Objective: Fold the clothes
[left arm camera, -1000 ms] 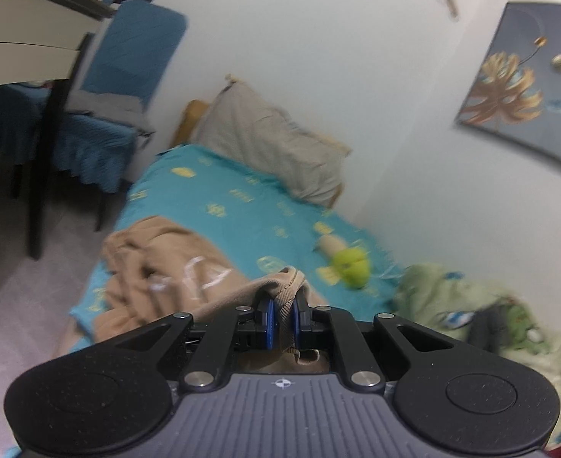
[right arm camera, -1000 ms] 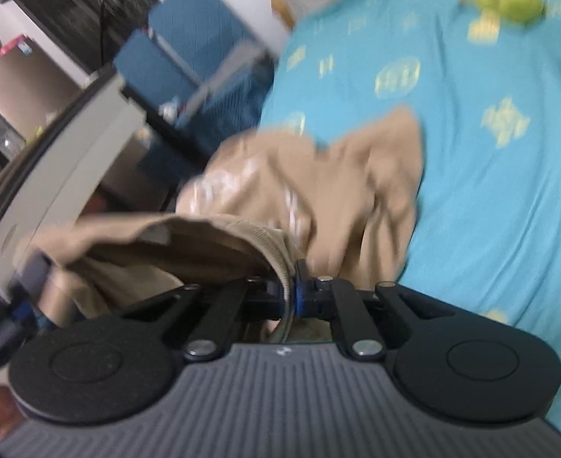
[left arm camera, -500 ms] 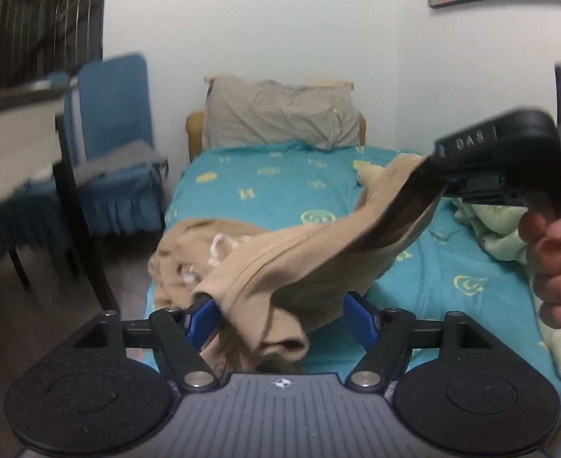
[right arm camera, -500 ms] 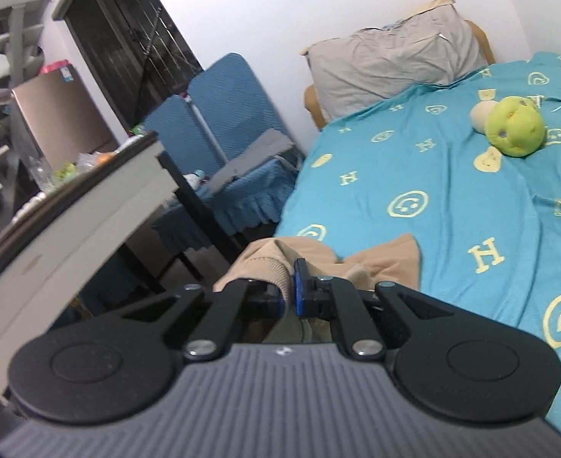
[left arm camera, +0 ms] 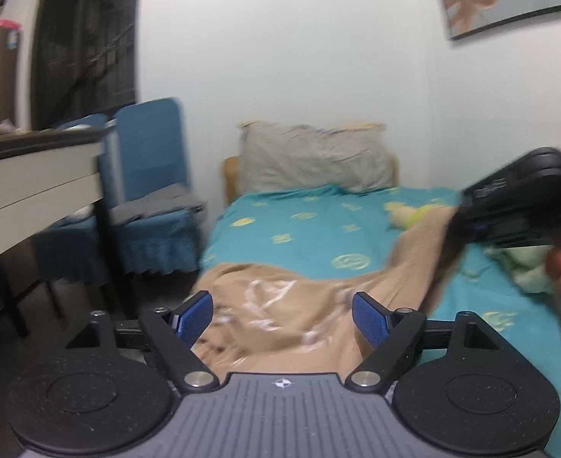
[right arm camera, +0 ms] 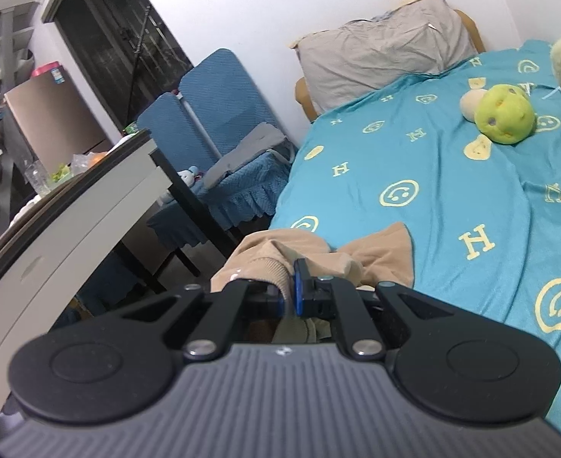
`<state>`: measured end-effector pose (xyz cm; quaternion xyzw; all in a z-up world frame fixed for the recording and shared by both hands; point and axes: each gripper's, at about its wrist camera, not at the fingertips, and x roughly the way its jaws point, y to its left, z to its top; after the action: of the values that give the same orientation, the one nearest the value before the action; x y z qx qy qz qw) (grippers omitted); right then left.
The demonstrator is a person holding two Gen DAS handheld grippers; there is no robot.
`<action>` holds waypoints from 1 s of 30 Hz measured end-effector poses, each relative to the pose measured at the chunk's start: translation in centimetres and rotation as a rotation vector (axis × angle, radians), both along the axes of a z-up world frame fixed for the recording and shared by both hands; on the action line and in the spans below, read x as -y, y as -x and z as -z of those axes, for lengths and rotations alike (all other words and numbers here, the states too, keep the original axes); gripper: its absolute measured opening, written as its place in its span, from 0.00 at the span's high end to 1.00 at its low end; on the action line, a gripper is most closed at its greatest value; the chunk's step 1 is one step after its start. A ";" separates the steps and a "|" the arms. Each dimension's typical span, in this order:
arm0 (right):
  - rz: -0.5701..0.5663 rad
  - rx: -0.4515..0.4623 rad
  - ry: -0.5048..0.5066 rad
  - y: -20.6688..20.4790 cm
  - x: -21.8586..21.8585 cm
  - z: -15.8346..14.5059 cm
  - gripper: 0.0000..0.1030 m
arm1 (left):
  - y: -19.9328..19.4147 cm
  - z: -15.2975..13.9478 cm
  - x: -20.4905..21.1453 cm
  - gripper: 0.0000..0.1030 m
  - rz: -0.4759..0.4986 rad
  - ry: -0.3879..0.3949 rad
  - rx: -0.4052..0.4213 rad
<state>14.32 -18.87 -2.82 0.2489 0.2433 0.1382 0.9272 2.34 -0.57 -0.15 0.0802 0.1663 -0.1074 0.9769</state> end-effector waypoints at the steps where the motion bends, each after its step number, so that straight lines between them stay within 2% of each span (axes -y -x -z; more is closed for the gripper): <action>1: -0.006 0.002 0.002 0.1 -0.1 0.0 0.91 | 0.2 0.0 0.7 0.18 0.038 -0.013 0.009; 5: -0.020 0.004 0.003 0.5 -0.2 -0.2 0.91 | 0.3 1.3 3.7 0.16 0.120 -0.094 0.009; 9: -0.028 0.009 -0.004 0.9 0.0 -0.5 0.91 | -0.1 3.0 5.5 0.16 0.150 -0.118 -0.013; 12: -0.027 0.011 -0.006 1.2 0.1 -0.6 0.91 | -0.5 3.9 6.6 0.16 0.122 -0.114 -0.018; 15: -0.021 0.015 -0.003 1.4 0.1 -0.7 0.91 | -0.6 4.4 7.1 0.15 0.051 -0.094 0.020; 16: -0.010 0.018 -0.001 1.5 0.2 -0.7 0.91 | -0.7 4.5 7.0 0.15 0.011 -0.082 0.032; 19: 0.039 0.029 0.004 1.7 0.5 -0.6 0.91 | -0.6 3.9 5.2 0.15 -0.101 0.023 0.069; 22: 0.094 0.038 0.011 1.8 0.8 -0.5 0.90 | 0.5 2.6 2.9 0.07 -0.172 0.143 0.156; 27: 0.173 0.043 0.052 1.7 1.2 -0.3 0.89 | 1.1 2.6 2.4 0.06 -0.277 0.071 0.136; 30: 0.214 0.039 0.101 1.5 1.3 -0.2 0.83 | 0.0 3.8 2.8 0.06 -0.294 -0.035 0.012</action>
<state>12.79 -20.18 -2.66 0.2237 0.2040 0.0308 0.9526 2.36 -3.40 -3.97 0.0727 0.1722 0.0400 0.9816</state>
